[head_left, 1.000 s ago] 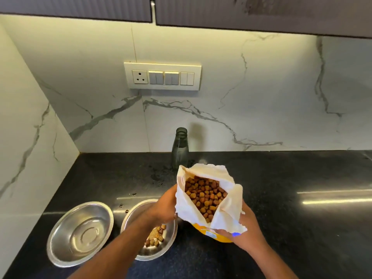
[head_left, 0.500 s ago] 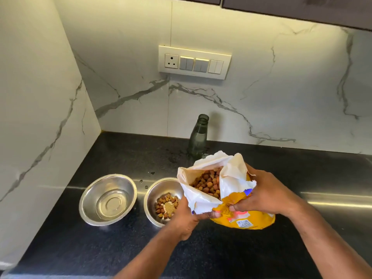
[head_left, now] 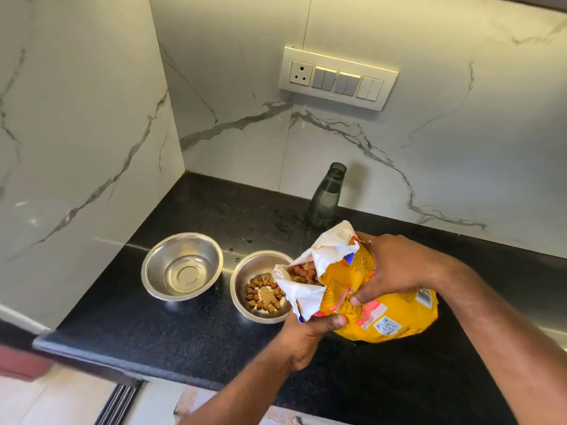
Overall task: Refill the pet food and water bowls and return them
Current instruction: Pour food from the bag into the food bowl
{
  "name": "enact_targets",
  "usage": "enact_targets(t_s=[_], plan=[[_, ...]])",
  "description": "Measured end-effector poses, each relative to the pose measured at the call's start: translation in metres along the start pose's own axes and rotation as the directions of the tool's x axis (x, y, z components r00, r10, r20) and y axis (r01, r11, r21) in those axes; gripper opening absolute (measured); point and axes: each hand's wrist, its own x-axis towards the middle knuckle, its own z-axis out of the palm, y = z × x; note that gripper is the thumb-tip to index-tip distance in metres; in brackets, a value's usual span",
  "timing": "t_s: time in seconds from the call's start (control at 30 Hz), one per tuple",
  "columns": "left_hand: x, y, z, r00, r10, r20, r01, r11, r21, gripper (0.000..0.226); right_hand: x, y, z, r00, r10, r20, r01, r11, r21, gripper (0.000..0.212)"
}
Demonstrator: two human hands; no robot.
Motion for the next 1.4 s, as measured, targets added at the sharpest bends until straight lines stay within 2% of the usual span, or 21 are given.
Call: enact_targets(t_s=[0.2,0.37,0.6,0.9,1.07,1.4], plan=[[0.001,-0.009,-0.002,0.999,-0.027,-0.030,0.024,0.994,-0.104,0.062,0.014,-0.003,-0.001,0.998,-0.017,0.063,0.021,0.998,-0.053,0.101],[0.001,-0.017,0.000,0.995,-0.088,-0.043,0.080,0.984,-0.157,0.091,0.024,-0.007,-0.003,0.994,-0.015,0.106,0.026,0.994,-0.105,0.095],[0.003,-0.023,0.004,0.990,-0.108,-0.087,0.085,0.969,-0.230,0.103,0.045,-0.005,-0.005,0.988,-0.012,0.155,0.033,0.991,-0.129,0.096],[0.002,-0.025,0.000,0.992,-0.094,-0.087,0.066,0.957,-0.283,0.093,0.060,-0.006,-0.003,0.979,-0.028,0.201,0.053,0.991,-0.122,0.100],[0.001,-0.027,0.001,0.993,-0.087,-0.079,0.060,0.952,-0.301,0.086,0.059,-0.012,-0.007,0.975,-0.028,0.221,0.057,0.990,-0.126,0.093],[0.001,-0.029,0.006,0.989,-0.109,-0.103,0.071,0.945,-0.318,0.091,0.053,-0.016,-0.013,0.974,-0.031,0.224,0.060,0.991,-0.122,0.088]])
